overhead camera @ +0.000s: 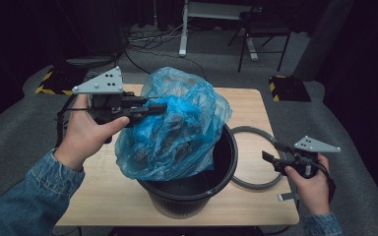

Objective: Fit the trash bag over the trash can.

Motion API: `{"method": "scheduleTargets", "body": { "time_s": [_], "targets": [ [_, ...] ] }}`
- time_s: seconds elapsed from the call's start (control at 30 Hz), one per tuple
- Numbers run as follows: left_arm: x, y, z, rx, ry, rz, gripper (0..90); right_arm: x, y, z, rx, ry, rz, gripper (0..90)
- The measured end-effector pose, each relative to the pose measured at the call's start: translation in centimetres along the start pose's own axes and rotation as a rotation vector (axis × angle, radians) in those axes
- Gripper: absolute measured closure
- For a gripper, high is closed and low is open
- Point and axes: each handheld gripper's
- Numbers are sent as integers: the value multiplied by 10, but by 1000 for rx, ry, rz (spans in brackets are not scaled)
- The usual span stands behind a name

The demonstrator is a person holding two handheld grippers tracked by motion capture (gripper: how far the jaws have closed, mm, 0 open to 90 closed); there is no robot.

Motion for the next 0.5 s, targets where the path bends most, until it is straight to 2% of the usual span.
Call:
{"method": "scheduleTargets", "body": {
  "time_s": [0.2, 0.33, 0.5],
  "targets": [
    [3, 4, -1, -2, -10, 5, 804, -6, -44, 12, -63, -65, -41, 356],
    [3, 6, -2, 0, -18, 5, 803, -4, -70, 22, -106, -106, -51, 352],
    [3, 8, -1, -4, -24, 12, 803, 2, -95, 34, -133, -155, -69, 352]
  ]
}}
Point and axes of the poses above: each handheld gripper's, and its own axes: x roughly forward along the jaws, y roughly out of its underside, z roughly to its left, and after that the axes turned 6 degrees about -y, right-handed
